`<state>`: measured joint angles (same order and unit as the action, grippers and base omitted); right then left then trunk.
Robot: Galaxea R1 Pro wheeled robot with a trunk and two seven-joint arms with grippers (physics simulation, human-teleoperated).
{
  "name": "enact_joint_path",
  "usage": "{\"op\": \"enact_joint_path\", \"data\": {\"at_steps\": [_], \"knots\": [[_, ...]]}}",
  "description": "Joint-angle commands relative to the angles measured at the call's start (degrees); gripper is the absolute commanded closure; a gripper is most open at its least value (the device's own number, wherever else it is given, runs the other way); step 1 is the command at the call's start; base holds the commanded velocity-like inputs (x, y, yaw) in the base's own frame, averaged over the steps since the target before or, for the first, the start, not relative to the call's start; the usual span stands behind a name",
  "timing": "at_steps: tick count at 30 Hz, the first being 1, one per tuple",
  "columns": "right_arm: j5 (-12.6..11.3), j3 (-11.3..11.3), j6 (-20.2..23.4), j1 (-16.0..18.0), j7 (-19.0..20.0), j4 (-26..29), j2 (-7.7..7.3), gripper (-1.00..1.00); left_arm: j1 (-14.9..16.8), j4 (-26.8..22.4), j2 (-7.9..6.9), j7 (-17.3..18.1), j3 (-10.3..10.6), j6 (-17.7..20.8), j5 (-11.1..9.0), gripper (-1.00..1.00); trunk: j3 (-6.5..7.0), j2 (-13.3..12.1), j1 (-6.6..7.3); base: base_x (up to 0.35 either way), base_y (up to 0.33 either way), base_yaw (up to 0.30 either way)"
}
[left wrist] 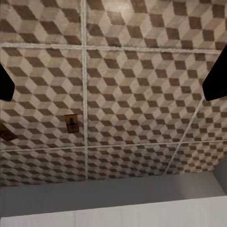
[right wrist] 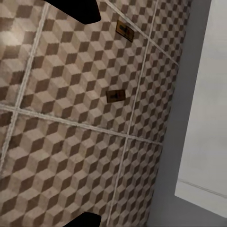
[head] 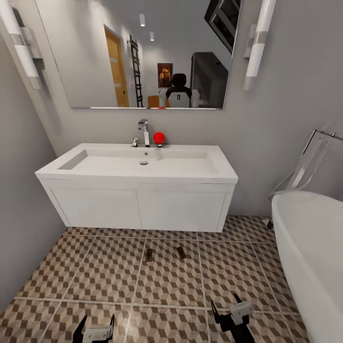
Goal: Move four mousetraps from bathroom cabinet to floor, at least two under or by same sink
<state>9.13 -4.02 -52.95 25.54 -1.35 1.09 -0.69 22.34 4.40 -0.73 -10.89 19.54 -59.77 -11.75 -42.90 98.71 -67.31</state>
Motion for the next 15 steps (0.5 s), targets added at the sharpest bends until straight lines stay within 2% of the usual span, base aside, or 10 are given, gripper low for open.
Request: {"op": "enact_joint_path", "data": {"at_steps": [1,15], "knots": [[-0.1,-0.4,-0.1,0.0,-0.1,0.0,-0.02,-1.00,0.1,0.2,0.03,-0.2,0.5,-0.2,-0.3,-1.00,0.20,-0.4,0.23,0.000,0.000,0.000],[-0.1,-0.4,-0.1,0.0,-0.1,0.0,-0.02,-1.00,0.1,0.2,0.03,-0.2,0.5,-0.2,-0.3,-1.00,3.54,-6.0,3.31,0.000,0.000,0.000]]}}
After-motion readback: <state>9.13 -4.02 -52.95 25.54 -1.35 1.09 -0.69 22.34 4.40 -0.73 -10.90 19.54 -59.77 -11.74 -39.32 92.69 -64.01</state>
